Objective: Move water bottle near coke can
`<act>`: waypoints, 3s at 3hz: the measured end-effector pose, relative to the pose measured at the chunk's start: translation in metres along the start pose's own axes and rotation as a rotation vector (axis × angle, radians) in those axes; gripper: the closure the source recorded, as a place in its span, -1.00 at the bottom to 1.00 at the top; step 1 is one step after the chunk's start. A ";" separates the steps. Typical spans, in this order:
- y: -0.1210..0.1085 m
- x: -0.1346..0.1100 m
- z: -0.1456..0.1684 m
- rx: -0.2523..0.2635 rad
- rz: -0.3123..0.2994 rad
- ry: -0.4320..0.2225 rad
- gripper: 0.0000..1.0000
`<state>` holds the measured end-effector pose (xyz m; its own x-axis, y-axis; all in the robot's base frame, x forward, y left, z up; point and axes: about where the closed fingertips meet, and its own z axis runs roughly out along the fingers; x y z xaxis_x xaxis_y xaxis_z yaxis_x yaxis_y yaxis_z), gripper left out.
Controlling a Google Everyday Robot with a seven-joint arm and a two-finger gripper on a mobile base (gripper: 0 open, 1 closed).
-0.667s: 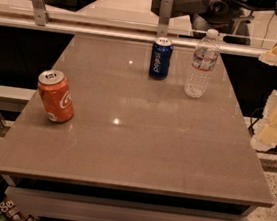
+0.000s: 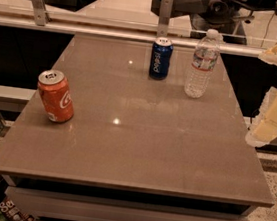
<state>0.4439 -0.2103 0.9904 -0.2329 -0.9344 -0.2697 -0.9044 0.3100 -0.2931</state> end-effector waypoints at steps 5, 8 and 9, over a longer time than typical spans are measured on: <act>-0.096 0.027 0.080 0.115 0.386 -0.345 -1.00; -0.141 0.029 0.085 0.200 0.470 -0.519 -1.00; -0.151 0.009 0.087 0.206 0.467 -0.602 -1.00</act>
Offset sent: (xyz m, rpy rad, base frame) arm 0.0666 -0.0059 -0.0447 0.3889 -0.0863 -0.2140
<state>0.6099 -0.2506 0.9523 -0.2854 -0.4615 -0.8400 -0.6623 0.7285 -0.1752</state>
